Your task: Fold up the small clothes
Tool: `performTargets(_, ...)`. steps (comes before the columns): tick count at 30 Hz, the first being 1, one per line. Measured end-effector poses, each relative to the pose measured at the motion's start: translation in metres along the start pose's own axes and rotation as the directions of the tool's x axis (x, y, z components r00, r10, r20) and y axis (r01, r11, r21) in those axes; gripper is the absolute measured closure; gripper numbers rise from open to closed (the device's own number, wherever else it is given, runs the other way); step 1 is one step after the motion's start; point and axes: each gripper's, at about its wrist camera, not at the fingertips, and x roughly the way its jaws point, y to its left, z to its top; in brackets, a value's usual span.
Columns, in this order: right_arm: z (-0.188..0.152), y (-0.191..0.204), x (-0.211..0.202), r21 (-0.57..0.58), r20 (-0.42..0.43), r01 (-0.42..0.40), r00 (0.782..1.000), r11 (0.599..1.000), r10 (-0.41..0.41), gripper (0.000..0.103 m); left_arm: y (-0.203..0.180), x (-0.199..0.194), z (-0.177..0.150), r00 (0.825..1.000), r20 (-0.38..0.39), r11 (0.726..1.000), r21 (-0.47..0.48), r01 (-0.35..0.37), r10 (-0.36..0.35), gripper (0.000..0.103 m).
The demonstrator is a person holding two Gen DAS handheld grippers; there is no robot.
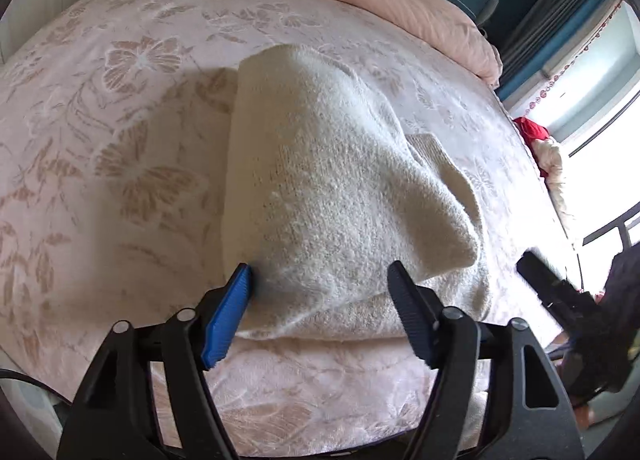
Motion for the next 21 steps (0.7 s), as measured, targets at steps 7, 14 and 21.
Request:
performTargets(7, -0.006, 0.03, 0.066, -0.077, -0.134, -0.056, 0.99, 0.995, 0.046, 0.037, 0.008, -0.006, 0.002, 1.0, 0.006, 0.999, -0.02, -0.03, 0.03, 0.032)
performTargets(14, 0.004, 0.026, -0.004, -0.049, 0.035, -0.05, 0.998, 0.998, 0.052, 0.086, 0.011, -0.019, 0.009, 0.999, 0.028, 0.999, -0.037, -0.024, 0.025, 0.032)
performTargets(21, -0.055, -0.044, -0.006, 0.008, -0.131, 0.109, 0.986, 0.994, -0.107, 0.078, -0.022, -0.003, 0.003, 1.0, -0.002, 0.999, 0.046, 0.022, -0.022, 0.03)
